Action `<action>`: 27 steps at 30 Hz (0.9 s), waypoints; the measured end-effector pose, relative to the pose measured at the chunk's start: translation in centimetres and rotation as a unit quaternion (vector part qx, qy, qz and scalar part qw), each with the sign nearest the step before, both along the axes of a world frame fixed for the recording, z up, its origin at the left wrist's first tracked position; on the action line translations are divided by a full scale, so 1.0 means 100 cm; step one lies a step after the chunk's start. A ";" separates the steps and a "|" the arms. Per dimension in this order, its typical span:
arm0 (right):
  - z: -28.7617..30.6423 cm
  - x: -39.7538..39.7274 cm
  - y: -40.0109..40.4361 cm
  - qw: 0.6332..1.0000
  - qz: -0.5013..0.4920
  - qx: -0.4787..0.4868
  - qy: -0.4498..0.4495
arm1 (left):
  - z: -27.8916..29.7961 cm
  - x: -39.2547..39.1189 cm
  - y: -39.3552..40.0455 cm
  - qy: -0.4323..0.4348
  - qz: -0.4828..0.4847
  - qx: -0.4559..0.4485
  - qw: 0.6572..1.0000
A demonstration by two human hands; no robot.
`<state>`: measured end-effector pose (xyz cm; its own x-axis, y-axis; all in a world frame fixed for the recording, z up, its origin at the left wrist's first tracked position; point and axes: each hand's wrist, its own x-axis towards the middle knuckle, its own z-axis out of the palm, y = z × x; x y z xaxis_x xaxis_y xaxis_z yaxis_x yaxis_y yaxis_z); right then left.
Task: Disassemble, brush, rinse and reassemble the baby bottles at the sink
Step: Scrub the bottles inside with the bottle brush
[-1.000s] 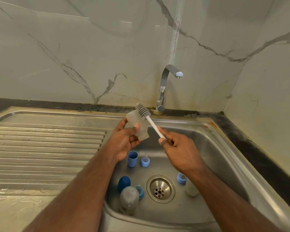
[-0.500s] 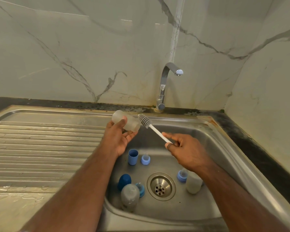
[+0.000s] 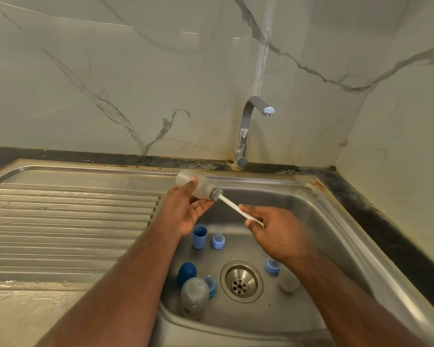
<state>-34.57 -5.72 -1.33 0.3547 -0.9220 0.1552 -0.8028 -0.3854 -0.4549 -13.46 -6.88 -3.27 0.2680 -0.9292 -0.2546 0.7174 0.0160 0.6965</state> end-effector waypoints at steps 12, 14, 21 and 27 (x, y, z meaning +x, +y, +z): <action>-0.009 0.018 0.001 0.982 0.014 0.103 -0.160 | 0.004 -0.022 0.006 -0.042 -0.104 -0.024 0.993; -0.002 0.014 0.000 0.993 0.029 0.081 -0.084 | 0.003 -0.021 0.006 -0.052 -0.108 -0.026 0.992; 0.008 0.014 0.005 0.985 -0.004 -0.065 0.162 | 0.002 -0.019 0.007 -0.045 -0.104 -0.032 0.993; 0.007 0.026 0.014 0.975 -0.025 -0.071 0.209 | 0.002 -0.018 0.004 -0.038 -0.078 -0.038 0.996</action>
